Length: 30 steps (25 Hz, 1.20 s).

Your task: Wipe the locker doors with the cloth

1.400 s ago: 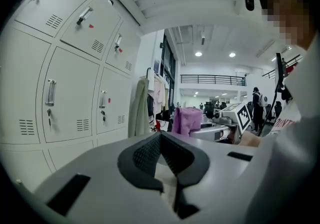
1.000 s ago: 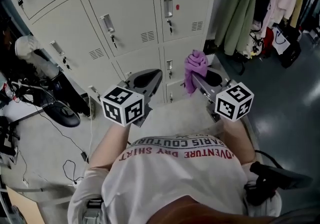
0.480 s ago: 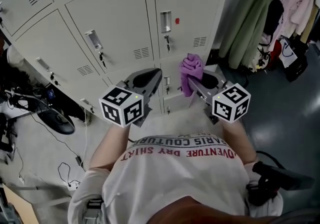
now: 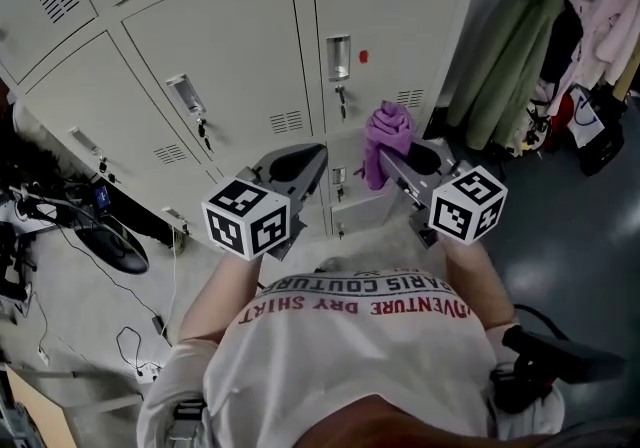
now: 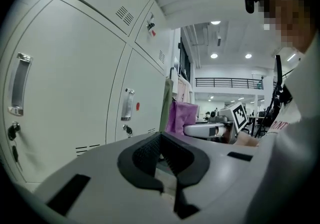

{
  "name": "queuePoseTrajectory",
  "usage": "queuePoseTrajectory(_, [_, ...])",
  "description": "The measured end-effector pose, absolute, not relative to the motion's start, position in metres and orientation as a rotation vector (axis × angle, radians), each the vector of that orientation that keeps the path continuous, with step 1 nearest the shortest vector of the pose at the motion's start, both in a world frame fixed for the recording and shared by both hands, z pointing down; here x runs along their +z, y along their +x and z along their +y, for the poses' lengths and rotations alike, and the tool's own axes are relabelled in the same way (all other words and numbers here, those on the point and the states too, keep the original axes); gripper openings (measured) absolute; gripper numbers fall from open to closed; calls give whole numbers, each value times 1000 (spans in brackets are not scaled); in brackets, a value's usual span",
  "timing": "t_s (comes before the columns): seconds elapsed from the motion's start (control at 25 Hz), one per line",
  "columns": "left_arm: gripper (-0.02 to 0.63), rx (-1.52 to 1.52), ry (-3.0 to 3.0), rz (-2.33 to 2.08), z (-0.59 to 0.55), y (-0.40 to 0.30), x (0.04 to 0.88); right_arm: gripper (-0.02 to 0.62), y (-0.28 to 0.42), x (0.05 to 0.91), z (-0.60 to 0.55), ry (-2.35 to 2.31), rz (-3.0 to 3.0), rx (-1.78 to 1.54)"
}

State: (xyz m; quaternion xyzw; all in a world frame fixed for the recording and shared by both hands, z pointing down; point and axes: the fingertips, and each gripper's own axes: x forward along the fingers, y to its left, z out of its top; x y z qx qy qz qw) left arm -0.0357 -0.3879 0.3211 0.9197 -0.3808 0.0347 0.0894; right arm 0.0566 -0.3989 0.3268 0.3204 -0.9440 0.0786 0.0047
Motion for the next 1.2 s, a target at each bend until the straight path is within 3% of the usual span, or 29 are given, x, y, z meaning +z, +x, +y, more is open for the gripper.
queuePoseTrajectory(0.64, [0,105,2799,-1140,-419,-48,276,84,2,137,-476,1057,-3080,-255])
queuePoseTrajectory(1.2, [0,94,2791,-1155,-452,-69,271,84,-36,138,-539,1109,-2985,-266])
